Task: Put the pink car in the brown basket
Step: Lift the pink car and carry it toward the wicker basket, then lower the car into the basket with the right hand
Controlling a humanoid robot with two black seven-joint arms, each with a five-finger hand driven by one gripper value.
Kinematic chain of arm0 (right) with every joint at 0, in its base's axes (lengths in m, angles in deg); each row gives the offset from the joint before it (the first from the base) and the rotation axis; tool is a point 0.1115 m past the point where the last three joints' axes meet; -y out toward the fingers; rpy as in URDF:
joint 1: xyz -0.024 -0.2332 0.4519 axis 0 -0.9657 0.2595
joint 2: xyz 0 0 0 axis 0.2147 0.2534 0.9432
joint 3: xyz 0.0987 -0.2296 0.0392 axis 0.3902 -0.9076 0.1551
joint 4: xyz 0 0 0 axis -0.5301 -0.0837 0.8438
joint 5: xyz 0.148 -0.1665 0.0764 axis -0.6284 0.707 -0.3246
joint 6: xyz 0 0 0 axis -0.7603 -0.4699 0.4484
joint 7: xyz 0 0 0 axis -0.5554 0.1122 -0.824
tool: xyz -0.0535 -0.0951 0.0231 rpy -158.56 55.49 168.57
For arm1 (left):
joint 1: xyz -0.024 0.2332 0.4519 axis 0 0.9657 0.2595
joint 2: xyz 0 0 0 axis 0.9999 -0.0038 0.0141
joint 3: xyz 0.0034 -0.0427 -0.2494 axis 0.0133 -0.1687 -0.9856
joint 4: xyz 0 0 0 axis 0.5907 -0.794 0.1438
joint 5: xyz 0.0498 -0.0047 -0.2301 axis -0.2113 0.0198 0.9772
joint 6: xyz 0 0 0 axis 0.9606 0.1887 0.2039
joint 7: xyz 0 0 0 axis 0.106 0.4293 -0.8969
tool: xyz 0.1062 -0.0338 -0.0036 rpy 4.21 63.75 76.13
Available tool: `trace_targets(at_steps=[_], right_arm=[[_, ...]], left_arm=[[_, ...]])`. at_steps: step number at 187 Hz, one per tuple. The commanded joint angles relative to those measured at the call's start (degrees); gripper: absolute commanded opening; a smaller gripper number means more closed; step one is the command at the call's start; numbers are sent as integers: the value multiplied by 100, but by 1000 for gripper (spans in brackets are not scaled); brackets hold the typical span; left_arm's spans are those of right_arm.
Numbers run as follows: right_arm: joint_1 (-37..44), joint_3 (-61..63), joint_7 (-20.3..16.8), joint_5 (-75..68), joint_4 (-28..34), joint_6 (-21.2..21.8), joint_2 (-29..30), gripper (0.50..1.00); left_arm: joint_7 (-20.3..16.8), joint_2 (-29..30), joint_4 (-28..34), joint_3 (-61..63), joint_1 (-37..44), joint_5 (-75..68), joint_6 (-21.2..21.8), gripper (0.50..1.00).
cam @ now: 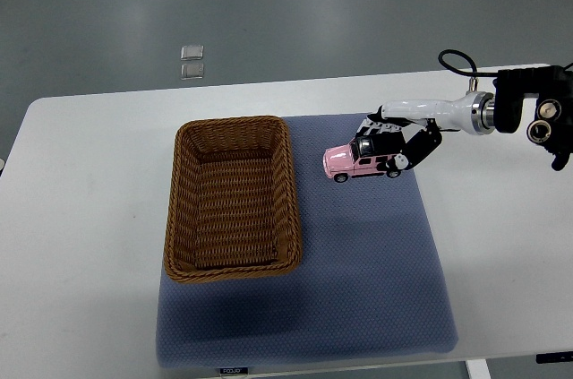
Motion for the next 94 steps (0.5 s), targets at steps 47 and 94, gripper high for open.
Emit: trace_targets(at_steps=[47, 94], right_arm=[[407, -28, 26, -444, -368, 8, 923, 500], [398, -89, 26, -453, -1581, -45, 2488, 500]], left_arm=[[0, 0, -4, -15, -9, -4, -1, 1000], [0, 0, -48, -6, -35, -4, -1, 1000]])
